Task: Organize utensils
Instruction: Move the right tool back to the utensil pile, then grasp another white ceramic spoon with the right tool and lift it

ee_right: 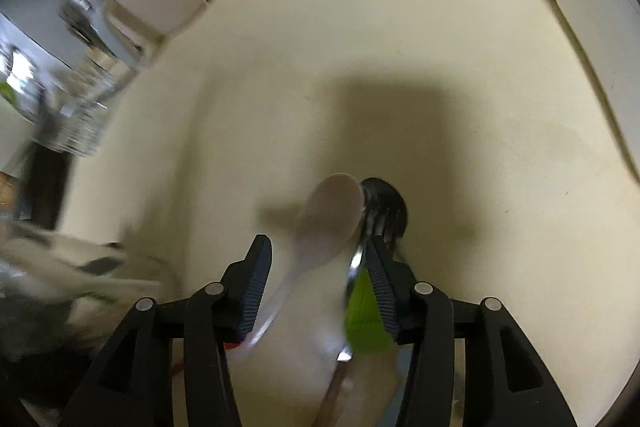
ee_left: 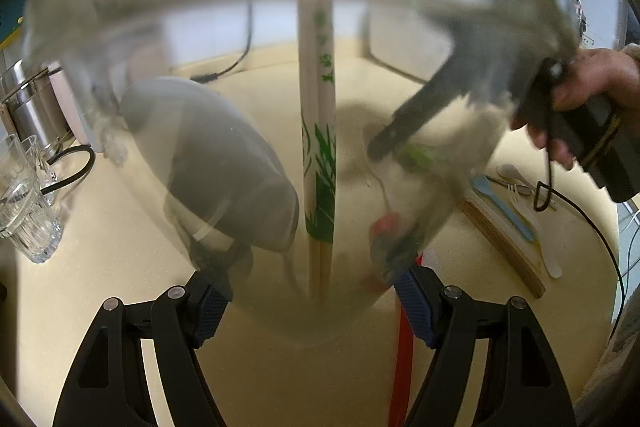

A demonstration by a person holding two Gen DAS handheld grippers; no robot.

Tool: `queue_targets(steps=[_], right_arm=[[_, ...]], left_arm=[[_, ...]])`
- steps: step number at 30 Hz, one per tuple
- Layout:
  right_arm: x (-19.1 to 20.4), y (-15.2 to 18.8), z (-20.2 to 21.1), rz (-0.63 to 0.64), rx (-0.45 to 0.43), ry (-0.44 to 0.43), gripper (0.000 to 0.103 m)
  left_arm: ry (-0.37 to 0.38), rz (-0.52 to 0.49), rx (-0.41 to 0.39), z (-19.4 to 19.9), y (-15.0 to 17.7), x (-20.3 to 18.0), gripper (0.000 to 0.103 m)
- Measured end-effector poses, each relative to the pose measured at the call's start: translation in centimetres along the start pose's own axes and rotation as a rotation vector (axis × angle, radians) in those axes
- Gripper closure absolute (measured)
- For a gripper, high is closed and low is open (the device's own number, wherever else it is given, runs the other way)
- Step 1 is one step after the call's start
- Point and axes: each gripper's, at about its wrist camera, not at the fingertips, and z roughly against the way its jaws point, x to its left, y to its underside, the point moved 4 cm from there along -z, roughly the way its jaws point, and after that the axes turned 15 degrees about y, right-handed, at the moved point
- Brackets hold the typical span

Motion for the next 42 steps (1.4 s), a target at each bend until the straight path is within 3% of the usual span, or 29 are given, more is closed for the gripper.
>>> queue_targets(steps=[7, 9, 11, 13, 18, 21, 22, 23, 25, 32, 34, 37, 42], right_arm=[[3.3, -1.4, -0.1, 0.131, -0.103, 0.095, 0.051], [3.6, -1.4, 0.1, 0.153, -0.133, 0.115, 0.058], [3.6, -1.2, 0.4, 0.145, -0.147, 0.075, 0.082], [3.3, -0.9, 1.1, 0.11, -0.162, 0.04, 0.09], [1.9, -1.0, 4.8, 0.051, -0.272, -0.019, 0.091], [1.9, -0.7, 4.9, 0.056, -0.248, -0.028, 0.09], [1.8, -0.6, 4.8, 0.047, -0.23, -0.039, 0.086], [1.6, 0.0, 4.4, 0.04, -0.204, -0.043, 0.073], [1.3, 0.9, 3.5, 0.041, -0.163, -0.035, 0.058], [4.1, 1.5, 0.9, 0.119, -0.109, 0.085, 0.057], [4.2, 1.1, 0.7, 0.11, -0.129, 0.071, 0.055], [4.2, 0.7, 0.6, 0.111, -0.146, 0.076, 0.068], [2.6, 0.9, 2.3, 0.041, -0.193, 0.004, 0.068]], left_arm=[[0.001, 0.0, 0.0, 0.0, 0.0, 0.0, 0.026], [0.001, 0.0, 0.0, 0.0, 0.0, 0.0, 0.026], [0.001, 0.0, 0.0, 0.0, 0.0, 0.0, 0.025], [0.001, 0.0, 0.0, 0.0, 0.0, 0.1, 0.025], [0.001, -0.001, 0.0, 0.0, -0.1, 0.1, 0.025], [0.001, -0.001, 0.0, 0.0, 0.0, 0.1, 0.025], [0.001, -0.001, 0.0, 0.0, 0.0, 0.1, 0.025], [0.001, -0.001, 0.0, 0.0, 0.0, 0.1, 0.025], [0.001, 0.0, 0.0, 0.0, -0.1, 0.1, 0.025], [0.004, 0.0, -0.001, 0.0, -0.1, 0.0, 0.025], [0.005, 0.002, -0.001, 0.0, 0.0, 0.0, 0.025], [0.007, 0.004, -0.002, 0.1, 0.0, -0.2, 0.025], [0.008, 0.006, -0.003, 0.2, 0.1, -0.2, 0.025]])
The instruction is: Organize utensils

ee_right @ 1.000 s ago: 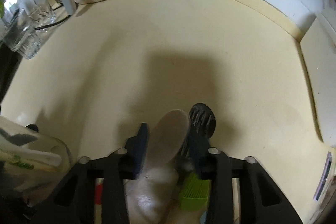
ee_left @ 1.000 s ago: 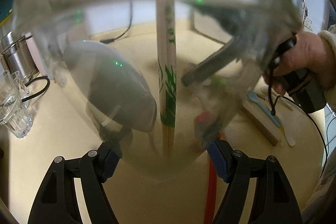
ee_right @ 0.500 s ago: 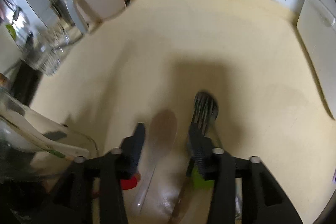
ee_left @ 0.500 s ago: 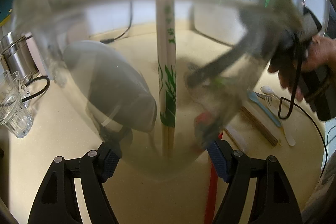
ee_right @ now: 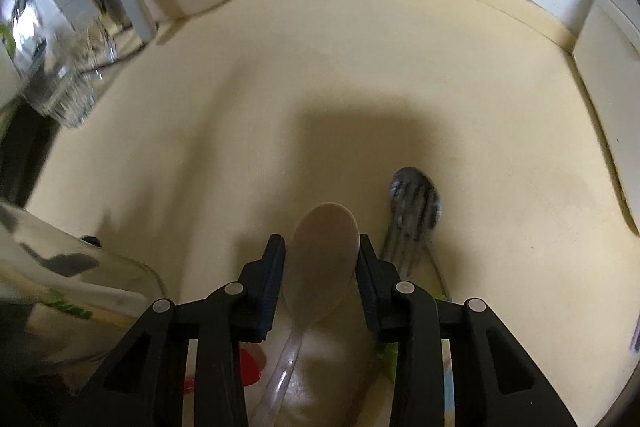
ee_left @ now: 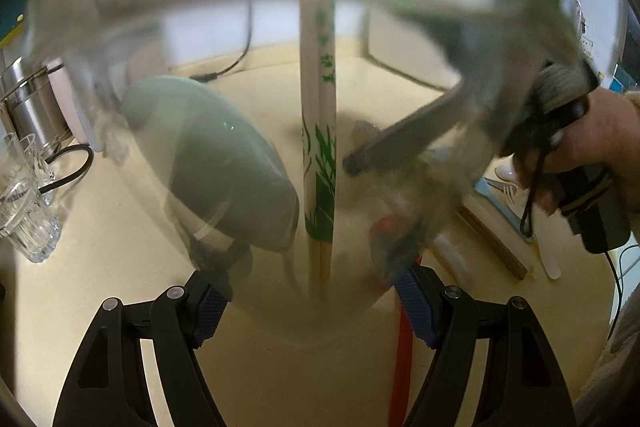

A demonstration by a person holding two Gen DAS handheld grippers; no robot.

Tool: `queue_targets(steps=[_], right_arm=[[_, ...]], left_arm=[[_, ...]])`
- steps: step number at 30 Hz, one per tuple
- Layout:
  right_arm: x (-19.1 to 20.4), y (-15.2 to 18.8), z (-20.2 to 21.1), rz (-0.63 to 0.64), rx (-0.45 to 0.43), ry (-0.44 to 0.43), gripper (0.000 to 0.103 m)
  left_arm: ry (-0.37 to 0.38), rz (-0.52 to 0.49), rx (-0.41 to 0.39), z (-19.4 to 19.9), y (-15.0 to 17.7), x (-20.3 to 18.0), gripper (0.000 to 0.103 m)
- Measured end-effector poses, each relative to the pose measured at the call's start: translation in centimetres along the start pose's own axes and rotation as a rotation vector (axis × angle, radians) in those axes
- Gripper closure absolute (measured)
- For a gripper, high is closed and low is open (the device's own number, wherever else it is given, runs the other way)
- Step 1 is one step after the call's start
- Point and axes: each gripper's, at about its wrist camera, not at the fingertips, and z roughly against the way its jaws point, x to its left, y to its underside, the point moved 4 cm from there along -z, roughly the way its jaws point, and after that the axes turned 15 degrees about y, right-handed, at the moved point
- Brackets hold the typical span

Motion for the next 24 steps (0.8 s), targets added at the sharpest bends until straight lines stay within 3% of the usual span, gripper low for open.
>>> queue_targets(steps=[7, 13, 19, 22, 24], right_arm=[[-2.2, -1.9, 8.8, -0.077, -0.241, -0.007, 0.068], [-2.9, -4.3, 18.2, -0.07, -0.474, 0.0, 0.07], [-2.8, -5.7, 26.1, -0.072, -0.607, -0.167, 0.071], [-2.4, -5.7, 28.4, -0.071, -0.615, -0.286, 0.071], [-1.9, -5.4, 28.6, -0.062, -0.607, -0.318, 0.071]], left_arm=[[0.001, 0.0, 0.0, 0.0, 0.0, 0.1, 0.025], [0.001, 0.0, 0.0, 0.0, 0.0, 0.1, 0.025], [0.001, 0.0, 0.0, 0.1, 0.0, 0.1, 0.025], [0.002, 0.0, 0.0, 0.1, 0.0, 0.1, 0.025], [0.001, 0.0, 0.0, 0.1, 0.0, 0.1, 0.025]])
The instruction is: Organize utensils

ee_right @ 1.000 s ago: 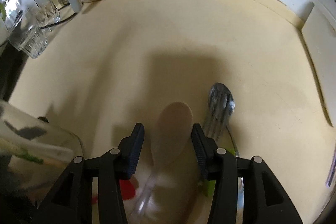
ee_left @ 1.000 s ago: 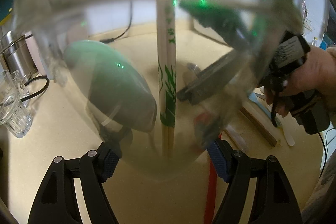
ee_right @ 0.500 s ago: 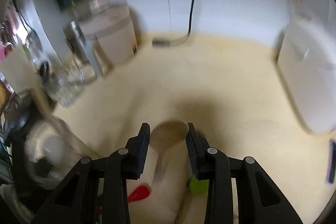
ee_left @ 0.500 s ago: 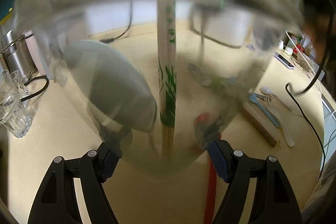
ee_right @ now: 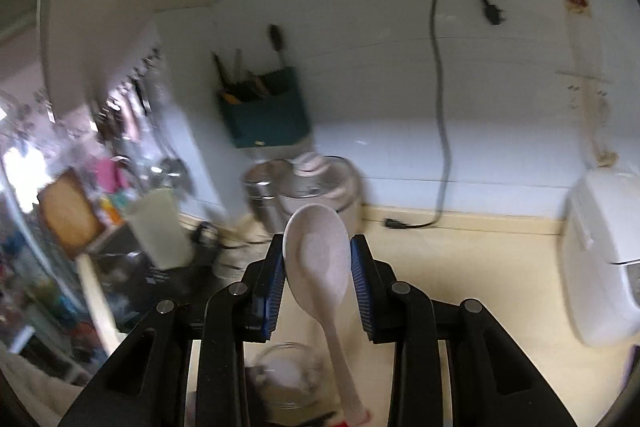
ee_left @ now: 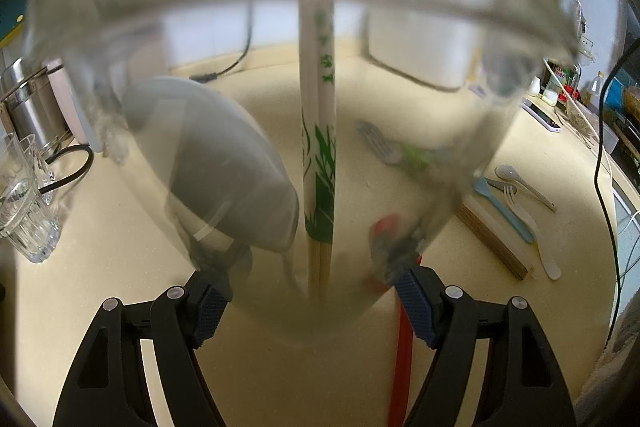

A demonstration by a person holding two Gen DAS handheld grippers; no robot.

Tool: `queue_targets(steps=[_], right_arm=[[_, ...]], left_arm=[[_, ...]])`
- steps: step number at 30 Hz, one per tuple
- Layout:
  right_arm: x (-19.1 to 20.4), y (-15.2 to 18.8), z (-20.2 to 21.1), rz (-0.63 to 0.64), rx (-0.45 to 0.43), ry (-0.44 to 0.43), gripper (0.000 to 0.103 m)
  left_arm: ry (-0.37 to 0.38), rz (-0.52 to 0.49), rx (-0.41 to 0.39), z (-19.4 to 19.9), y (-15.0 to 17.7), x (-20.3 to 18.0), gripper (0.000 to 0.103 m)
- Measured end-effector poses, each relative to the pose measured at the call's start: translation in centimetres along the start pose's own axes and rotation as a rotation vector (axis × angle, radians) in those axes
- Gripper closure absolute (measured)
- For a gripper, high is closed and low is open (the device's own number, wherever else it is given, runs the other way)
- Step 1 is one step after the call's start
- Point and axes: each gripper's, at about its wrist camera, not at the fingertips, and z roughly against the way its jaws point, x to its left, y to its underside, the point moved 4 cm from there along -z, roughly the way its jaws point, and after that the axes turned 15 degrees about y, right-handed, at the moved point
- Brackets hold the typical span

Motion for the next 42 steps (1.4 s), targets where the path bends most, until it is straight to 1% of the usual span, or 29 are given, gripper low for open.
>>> queue_targets(steps=[4, 7, 10, 13, 15, 16, 17, 19, 21, 22, 23, 24, 25, 27, 29, 31, 33, 35, 36, 37, 42], right_arm=[[1.0, 1.0, -0.8, -0.039, 0.039, -0.071, 0.072], [1.4, 1.8, -0.9, -0.048, 0.053, -0.091, 0.072], [1.1, 2.4, -1.7, -0.042, 0.078, -0.085, 0.072], [-0.8, 3.9, -2.8, -0.045, 0.143, -0.047, 0.072], [-3.1, 5.7, -4.0, -0.083, 0.228, -0.016, 0.072], [-4.5, 6.9, -4.6, -0.11, 0.273, 0.015, 0.072], [-6.7, 8.6, -5.3, -0.145, 0.337, 0.065, 0.072], [-10.5, 10.9, -5.5, -0.227, 0.402, 0.122, 0.072], [-14.2, 12.7, -5.1, -0.346, 0.43, 0.15, 0.072], [-17.2, 14.2, -4.6, -0.444, 0.456, 0.172, 0.072], [-18.9, 15.3, -4.4, -0.49, 0.472, 0.201, 0.072], [-21.0, 16.6, -3.8, -0.528, 0.487, 0.25, 0.071], [-22.6, 17.8, -3.4, -0.538, 0.499, 0.294, 0.071], [-25.0, 19.8, -2.7, -0.58, 0.542, 0.376, 0.07], [-27.0, 21.8, -2.2, -0.625, 0.574, 0.426, 0.07], [-27.9, 22.6, -2.3, -0.59, 0.596, 0.471, 0.07], [-27.8, 22.6, -3.6, -0.467, 0.614, 0.507, 0.067], [-27.1, 21.9, -6.0, -0.258, 0.622, 0.558, 0.065], [-26.8, 21.6, -6.9, -0.199, 0.622, 0.567, 0.065], [-26.5, 21.2, -8.6, -0.106, 0.626, 0.569, 0.065], [-26.8, 19.5, -13.9, 0.143, 0.622, 0.594, 0.065]], left_arm=[[0.0, 0.0, -0.001, 0.0, 0.0, 0.0, 0.025], [0.001, 0.001, 0.0, -0.1, -0.1, 0.3, 0.025], [0.001, 0.001, 0.0, -0.1, -0.1, 0.3, 0.025], [0.001, 0.001, 0.0, -0.1, -0.1, 0.3, 0.025], [0.001, 0.001, 0.0, -0.1, -0.1, 0.3, 0.025], [0.001, 0.001, 0.0, -0.1, -0.1, 0.3, 0.025], [0.001, 0.001, 0.0, -0.1, -0.1, 0.3, 0.025], [0.0, 0.002, 0.0, -0.1, -0.1, 0.3, 0.025], [0.0, 0.002, -0.001, -0.1, -0.1, 0.3, 0.025], [0.0, 0.001, -0.001, 0.0, -0.1, 0.3, 0.025], [0.001, 0.001, 0.0, 0.0, -0.1, 0.3, 0.025], [0.002, 0.002, 0.0, 0.0, -0.1, 0.3, 0.025], [0.002, 0.002, -0.001, 0.0, -0.1, 0.3, 0.025], [0.002, 0.002, 0.0, 0.0, -0.1, 0.3, 0.025], [0.002, 0.001, -0.001, 0.0, -0.1, 0.3, 0.025], [0.002, 0.001, -0.001, 0.0, -0.1, 0.3, 0.025], [0.003, 0.002, -0.001, 0.0, -0.1, 0.3, 0.024], [0.003, 0.002, -0.001, 0.0, 0.0, 0.2, 0.024], [0.002, 0.001, -0.001, 0.0, 0.0, 0.2, 0.024], [0.001, 0.001, -0.001, 0.0, 0.0, 0.2, 0.024], [0.002, 0.001, -0.001, 0.0, -0.1, 0.2, 0.024]])
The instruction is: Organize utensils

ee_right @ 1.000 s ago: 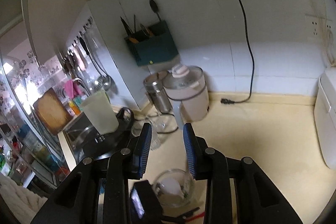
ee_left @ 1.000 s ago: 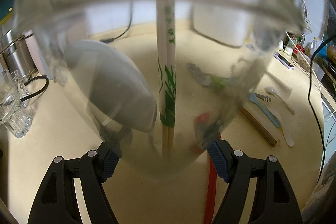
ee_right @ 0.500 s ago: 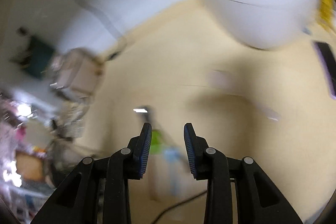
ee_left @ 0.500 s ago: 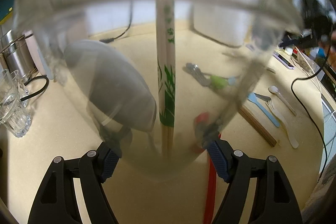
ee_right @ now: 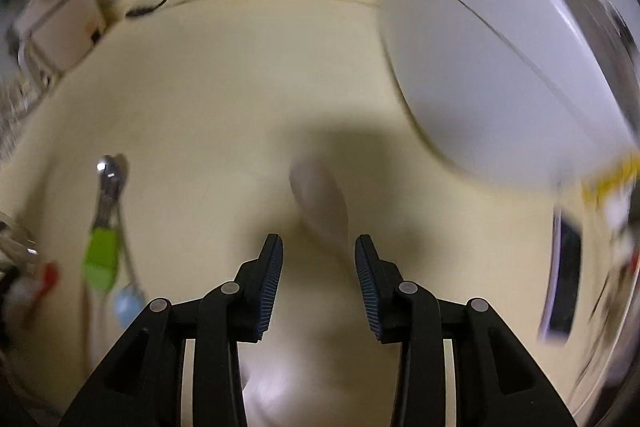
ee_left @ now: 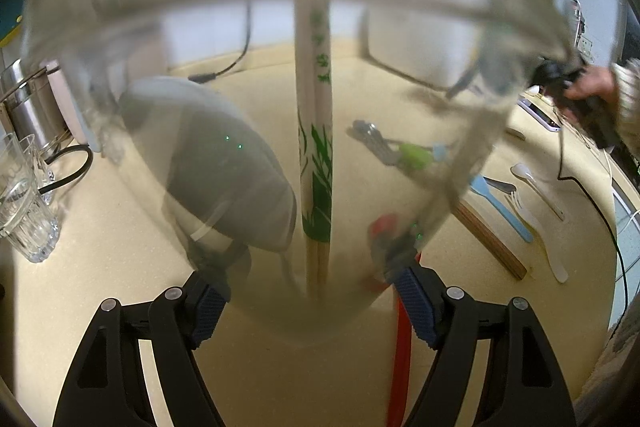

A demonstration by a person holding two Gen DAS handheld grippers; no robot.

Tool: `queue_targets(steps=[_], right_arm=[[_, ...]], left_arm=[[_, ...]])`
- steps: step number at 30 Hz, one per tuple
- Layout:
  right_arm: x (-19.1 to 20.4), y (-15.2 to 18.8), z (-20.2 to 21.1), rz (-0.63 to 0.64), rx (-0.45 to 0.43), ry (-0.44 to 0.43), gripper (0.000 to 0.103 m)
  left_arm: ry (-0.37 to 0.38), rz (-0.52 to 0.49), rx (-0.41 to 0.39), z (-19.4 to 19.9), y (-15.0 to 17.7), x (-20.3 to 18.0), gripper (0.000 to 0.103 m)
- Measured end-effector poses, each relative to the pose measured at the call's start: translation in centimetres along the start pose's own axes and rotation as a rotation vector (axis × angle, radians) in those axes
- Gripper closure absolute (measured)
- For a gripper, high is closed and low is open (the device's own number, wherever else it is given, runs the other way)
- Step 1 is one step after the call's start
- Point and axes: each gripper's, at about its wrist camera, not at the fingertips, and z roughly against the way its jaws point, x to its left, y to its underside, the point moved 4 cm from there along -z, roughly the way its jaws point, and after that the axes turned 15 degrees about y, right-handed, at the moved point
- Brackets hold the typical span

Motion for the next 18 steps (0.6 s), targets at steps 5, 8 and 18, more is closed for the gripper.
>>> queue_targets(steps=[5, 8, 18], right_arm=[[0.4, -2.0, -2.3, 0.082, 0.041, -0.06, 0.065], [0.7, -1.9, -3.0, 0.106, 0.085, -0.133, 0.065], [-1.1, -1.0, -1.6, 0.052, 0.057, -0.214, 0.065]], left_arm=[[0.0, -0.001, 0.0, 0.0, 0.0, 0.0, 0.024], [-0.005, 0.0, 0.0, 0.0, 0.0, -0.1, 0.024], [-0.01, 0.006, -0.002, 0.0, -0.1, -0.3, 0.024]])
